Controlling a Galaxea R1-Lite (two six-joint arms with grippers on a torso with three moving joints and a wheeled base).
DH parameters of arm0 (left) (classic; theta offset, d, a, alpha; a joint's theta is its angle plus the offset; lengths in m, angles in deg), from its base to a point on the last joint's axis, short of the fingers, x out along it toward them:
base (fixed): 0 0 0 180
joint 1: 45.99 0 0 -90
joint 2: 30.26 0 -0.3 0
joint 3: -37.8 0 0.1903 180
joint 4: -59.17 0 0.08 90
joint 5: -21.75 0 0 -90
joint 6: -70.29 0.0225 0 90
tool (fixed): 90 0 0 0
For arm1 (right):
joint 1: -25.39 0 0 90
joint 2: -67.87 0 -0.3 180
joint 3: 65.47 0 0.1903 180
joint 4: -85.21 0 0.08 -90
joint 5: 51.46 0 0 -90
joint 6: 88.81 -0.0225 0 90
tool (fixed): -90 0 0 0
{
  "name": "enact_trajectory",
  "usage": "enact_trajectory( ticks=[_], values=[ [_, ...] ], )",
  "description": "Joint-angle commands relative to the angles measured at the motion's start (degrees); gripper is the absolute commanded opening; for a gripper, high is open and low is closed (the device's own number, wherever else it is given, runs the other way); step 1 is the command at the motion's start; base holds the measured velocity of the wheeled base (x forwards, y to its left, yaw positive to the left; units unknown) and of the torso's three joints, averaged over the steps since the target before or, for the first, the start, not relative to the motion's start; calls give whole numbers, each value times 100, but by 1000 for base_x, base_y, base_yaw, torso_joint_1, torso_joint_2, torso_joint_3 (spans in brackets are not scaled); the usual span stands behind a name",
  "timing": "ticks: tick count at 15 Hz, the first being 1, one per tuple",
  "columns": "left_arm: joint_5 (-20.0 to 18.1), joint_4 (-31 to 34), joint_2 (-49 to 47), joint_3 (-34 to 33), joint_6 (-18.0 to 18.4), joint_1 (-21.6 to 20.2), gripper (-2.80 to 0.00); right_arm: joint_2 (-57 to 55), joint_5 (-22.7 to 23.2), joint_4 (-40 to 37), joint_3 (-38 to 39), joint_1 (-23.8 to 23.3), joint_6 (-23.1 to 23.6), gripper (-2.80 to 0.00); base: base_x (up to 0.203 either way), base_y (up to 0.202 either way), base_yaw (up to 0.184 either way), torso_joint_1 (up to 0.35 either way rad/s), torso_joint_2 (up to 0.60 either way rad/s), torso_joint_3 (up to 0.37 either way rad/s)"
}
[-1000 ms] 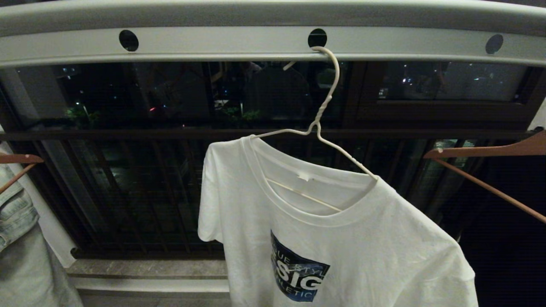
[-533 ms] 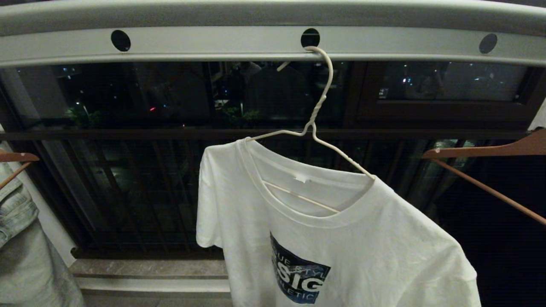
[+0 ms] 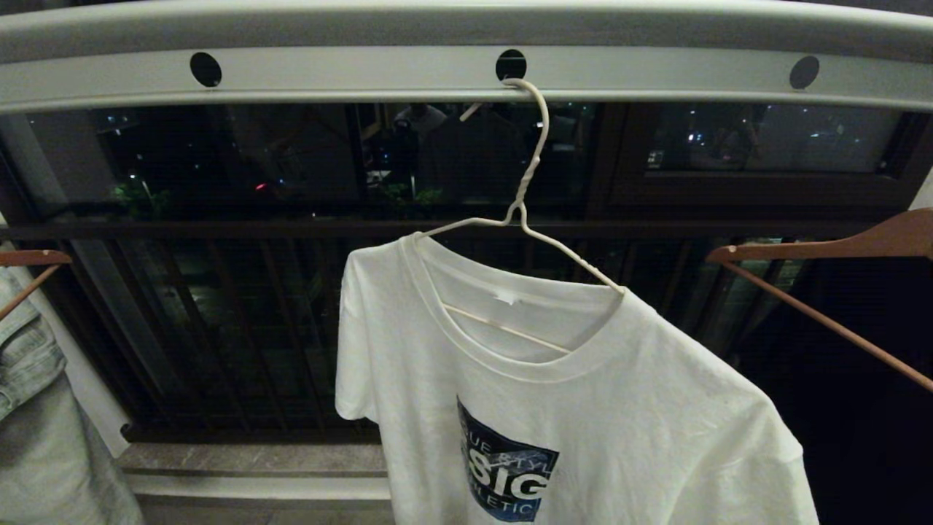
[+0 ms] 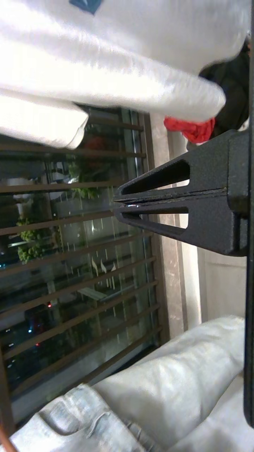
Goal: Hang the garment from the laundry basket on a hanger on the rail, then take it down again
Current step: Take the clothes off the clothes rack
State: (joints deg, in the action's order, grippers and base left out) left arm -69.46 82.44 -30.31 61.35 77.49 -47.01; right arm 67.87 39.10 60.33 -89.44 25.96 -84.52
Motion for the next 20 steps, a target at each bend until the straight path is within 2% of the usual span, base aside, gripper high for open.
enact_trajectory(
  ticks=[1,8,14,20],
  values=[
    [7,1,5,-18,-209,-4,-280,0,17,-86,-28,4,-244,-280,0,0,0,0,0,0],
    [15,-8,5,-27,-338,-4,-280,0,15,-77,-19,4,-262,-280,0,0,0,0,0,0],
    [33,-8,5,-27,-597,-4,-280,0,15,-77,-19,4,-262,-280,0,0,0,0,0,0],
    [33,-8,5,-27,-597,-4,-280,0,15,-77,-19,4,-262,-280,0,0,0,0,0,0]
  ],
)
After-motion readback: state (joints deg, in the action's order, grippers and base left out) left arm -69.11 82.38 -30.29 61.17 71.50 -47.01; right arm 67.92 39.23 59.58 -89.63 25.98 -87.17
